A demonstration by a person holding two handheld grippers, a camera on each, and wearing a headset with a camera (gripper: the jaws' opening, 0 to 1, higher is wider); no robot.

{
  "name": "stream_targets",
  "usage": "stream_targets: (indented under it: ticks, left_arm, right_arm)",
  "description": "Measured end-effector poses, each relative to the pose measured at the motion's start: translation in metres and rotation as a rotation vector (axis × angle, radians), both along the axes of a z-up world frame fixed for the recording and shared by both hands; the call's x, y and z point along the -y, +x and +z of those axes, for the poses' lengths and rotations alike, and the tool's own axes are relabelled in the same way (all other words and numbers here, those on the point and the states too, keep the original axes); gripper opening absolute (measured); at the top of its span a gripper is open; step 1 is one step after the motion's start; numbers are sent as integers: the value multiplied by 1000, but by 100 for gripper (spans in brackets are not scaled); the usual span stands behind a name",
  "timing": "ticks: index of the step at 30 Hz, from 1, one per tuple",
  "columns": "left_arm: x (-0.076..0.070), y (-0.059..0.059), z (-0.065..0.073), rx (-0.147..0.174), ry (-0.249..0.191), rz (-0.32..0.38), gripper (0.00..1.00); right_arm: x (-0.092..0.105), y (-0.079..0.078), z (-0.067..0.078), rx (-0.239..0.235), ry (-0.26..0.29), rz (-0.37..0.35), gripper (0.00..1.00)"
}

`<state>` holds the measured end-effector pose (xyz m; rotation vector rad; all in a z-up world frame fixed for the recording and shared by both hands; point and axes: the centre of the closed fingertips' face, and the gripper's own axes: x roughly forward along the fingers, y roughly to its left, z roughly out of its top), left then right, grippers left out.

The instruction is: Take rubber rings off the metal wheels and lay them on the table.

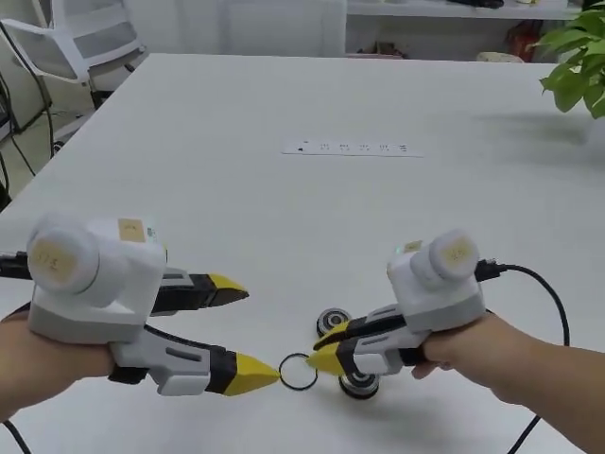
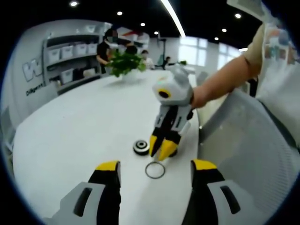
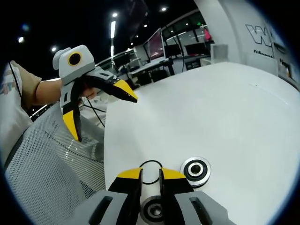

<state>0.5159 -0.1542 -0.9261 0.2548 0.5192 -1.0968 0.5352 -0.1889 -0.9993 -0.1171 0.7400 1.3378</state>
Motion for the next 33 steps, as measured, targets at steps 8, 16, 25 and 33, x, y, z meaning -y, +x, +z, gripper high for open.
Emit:
stream_targets:
  ticks: [8, 16, 25, 33]
  left_arm:
    - [1, 1, 0, -3, 4, -7, 61]
    - [8, 3, 2, -1, 7, -26, 61]
    - [18, 7, 6, 2, 1, -45, 61]
    - [27, 12, 8, 9, -4, -58, 61]
  right_arm:
    - [4, 2, 12, 27, 27, -13, 21]
    - [13, 7, 26, 55, 50, -36, 25]
    - [26, 12, 38, 78, 78, -68, 28]
    - [37, 13, 44, 93, 91, -92, 31]
